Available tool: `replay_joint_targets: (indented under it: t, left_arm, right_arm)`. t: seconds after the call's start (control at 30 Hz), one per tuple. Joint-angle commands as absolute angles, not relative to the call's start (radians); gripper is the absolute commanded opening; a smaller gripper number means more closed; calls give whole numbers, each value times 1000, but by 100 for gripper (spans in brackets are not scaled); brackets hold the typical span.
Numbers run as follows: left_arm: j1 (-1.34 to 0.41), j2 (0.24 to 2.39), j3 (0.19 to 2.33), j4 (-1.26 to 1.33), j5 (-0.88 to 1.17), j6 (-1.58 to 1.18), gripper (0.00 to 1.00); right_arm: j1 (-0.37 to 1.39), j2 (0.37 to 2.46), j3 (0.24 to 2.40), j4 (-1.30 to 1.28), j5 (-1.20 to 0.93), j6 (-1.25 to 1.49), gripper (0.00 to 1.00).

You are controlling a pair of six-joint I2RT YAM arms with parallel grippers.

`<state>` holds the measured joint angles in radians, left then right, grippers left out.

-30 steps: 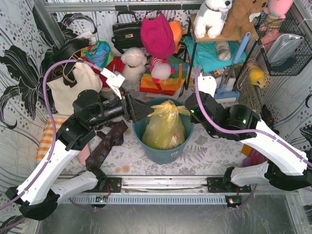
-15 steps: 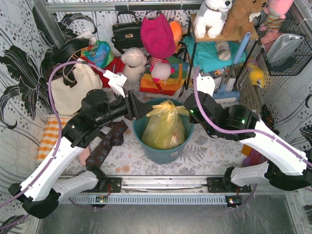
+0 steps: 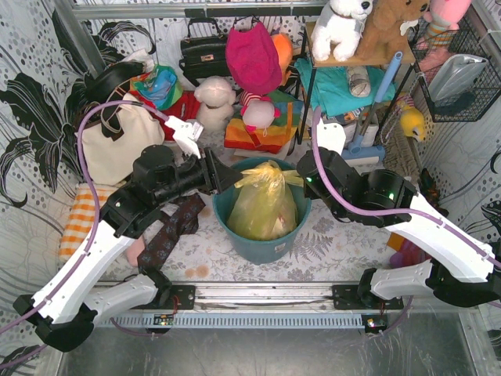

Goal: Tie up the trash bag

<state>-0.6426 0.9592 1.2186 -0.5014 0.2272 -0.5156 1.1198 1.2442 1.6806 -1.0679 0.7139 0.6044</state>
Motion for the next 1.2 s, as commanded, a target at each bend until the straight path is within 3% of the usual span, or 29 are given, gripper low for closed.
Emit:
replay_joint_targets:
  t: [0.0,0.73,0.97,1.17]
  left_arm:
    - [-646,946,1218,-497,158,-515,48]
    - [-646,1002,1159,-343,427,-575,46]
    - [-646,1007,1131,-278,499,-608,41]
    - [-647,1018,1116,-237,554,-638,29]
  right_arm:
    - [1122,1227,1671,-1045,713,582,0]
    - [1122,1226,1658,-1013,698,567,0]
    - [1121,1227,1658,-1006,692,558,0]
    - [1122,1229,1658,-1009,694,553,0]
